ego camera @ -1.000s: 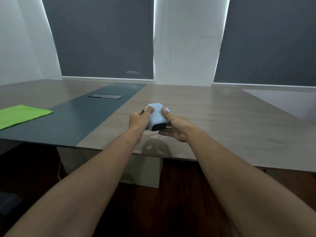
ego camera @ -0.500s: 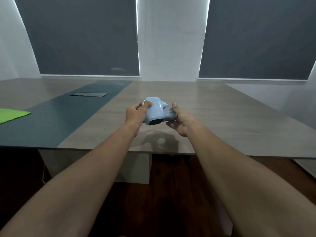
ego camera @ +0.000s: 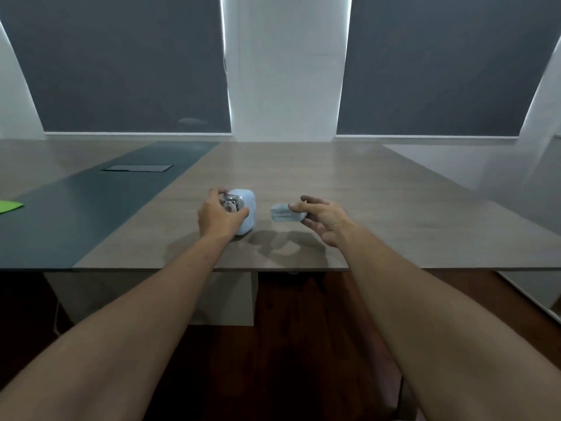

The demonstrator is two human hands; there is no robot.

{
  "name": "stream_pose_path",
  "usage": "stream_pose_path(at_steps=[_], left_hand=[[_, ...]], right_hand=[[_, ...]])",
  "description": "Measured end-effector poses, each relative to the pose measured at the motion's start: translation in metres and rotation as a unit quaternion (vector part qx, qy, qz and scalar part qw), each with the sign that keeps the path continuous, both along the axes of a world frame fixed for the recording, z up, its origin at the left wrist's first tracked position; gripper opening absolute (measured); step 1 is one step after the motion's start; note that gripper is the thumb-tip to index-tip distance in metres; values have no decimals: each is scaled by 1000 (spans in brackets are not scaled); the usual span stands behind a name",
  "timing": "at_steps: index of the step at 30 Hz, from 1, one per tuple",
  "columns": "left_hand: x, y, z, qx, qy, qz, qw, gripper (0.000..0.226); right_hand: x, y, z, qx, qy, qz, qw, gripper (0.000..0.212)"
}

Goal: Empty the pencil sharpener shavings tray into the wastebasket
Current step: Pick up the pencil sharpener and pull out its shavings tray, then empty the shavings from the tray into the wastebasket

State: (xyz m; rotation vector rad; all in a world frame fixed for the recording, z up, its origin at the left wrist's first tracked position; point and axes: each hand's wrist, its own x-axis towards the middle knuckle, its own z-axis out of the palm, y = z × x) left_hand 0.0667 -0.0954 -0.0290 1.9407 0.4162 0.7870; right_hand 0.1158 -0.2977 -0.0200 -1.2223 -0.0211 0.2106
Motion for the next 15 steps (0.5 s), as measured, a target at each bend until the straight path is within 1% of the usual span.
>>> stream_pose_path(at_steps=[3, 8, 12, 15], left_hand=[[-1, -1, -6, 15, -10, -4, 1000, 58], [-3, -6, -10, 61, 5, 10, 998, 63], [-8, -16, 12, 123, 25, 42, 991, 60], [-11, -35, 38, 166, 13, 29, 986, 52]], right_hand=[[-1, -4, -3, -20, -15, 21, 999, 60], [-5, -12, -13, -28, -5, 12, 1000, 59], [-16, -31, -7, 2, 10, 2, 1000, 61], [-26, -54, 7, 13, 5, -21, 1000, 60]])
